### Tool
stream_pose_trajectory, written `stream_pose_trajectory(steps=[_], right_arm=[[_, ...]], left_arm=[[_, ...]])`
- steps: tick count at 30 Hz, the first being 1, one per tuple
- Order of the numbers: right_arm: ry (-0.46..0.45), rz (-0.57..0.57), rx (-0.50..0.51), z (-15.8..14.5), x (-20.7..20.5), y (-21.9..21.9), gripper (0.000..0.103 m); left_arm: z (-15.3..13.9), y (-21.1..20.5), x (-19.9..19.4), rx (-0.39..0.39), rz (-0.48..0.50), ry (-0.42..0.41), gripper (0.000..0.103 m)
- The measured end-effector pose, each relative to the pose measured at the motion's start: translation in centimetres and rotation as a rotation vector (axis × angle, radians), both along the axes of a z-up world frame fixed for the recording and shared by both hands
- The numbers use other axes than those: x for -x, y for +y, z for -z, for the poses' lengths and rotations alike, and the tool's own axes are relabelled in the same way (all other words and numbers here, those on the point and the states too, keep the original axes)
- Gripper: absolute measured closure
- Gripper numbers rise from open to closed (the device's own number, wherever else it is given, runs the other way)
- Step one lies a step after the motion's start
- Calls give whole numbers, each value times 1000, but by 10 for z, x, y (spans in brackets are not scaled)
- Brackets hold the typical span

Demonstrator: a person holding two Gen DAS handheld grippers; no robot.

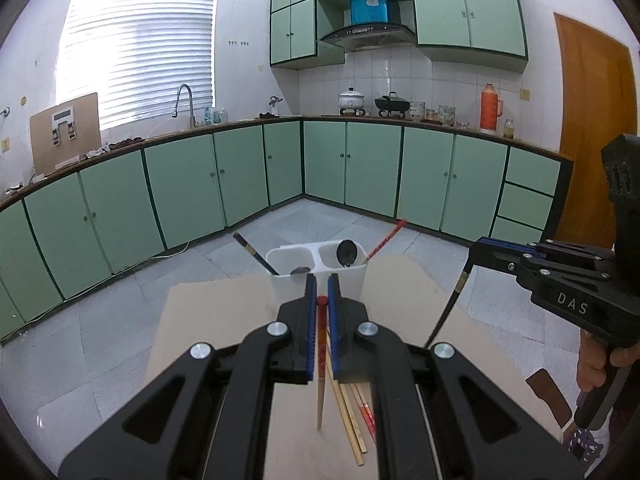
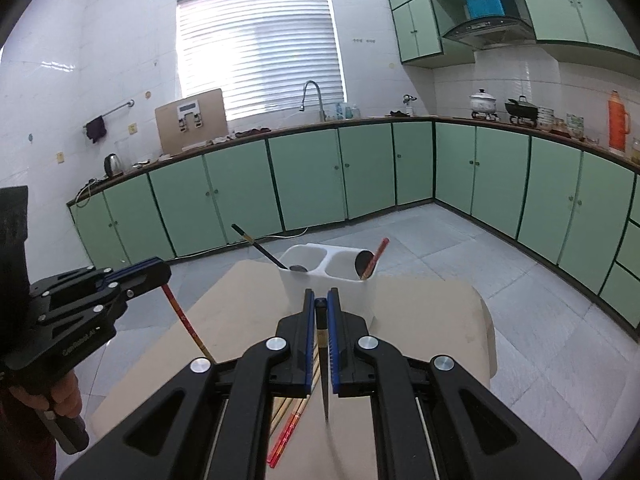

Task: Organize utensils
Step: 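Lift both chopsticks upright and carry them over the white holder, then lower the chopsticks into the holder and open both tools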

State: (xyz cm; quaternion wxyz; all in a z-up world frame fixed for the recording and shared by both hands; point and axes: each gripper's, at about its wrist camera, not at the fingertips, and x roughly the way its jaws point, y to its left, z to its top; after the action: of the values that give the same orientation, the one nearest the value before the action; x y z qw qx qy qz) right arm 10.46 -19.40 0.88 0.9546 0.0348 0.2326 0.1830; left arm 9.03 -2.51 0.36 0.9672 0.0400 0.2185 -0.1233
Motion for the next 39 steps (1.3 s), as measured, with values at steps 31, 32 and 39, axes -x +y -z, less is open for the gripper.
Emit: stream_pose_trajectory(steps=[31,32,39], right_arm=[[-228,26,-4,-125,-113,15,97],[-224,30,-3,-122,-123,17,97],[-158,47,-16,-84,-168,21,97]], left_arm=[[-113,-22,-109,59,-17,-252,98],[-112,-23,-118,60,-21,-255,98],[-82,-27,-169,56,-31,-199,98]])
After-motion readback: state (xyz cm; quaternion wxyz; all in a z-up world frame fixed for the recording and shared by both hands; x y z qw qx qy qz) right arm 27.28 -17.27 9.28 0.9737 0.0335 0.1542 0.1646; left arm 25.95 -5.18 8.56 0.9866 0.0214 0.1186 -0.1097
